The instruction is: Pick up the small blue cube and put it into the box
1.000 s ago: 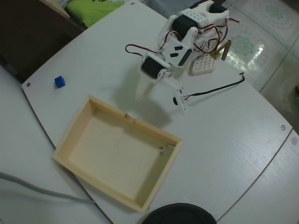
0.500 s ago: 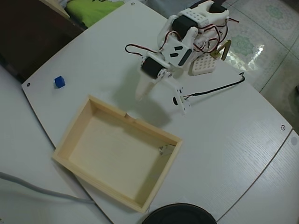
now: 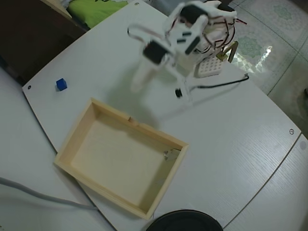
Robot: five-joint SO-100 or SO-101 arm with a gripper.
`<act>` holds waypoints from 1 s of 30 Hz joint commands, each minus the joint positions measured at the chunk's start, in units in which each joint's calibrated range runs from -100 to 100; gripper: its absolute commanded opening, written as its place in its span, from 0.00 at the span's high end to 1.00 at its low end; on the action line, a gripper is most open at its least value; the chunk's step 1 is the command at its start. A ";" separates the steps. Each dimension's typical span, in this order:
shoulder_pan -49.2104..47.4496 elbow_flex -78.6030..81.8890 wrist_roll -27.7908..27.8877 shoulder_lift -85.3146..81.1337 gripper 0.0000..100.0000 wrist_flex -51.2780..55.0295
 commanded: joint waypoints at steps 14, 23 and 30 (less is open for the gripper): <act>7.55 -32.40 1.57 13.35 0.85 0.02; 10.36 -59.37 1.57 44.80 0.85 5.88; 12.27 -78.37 1.57 66.52 0.85 13.27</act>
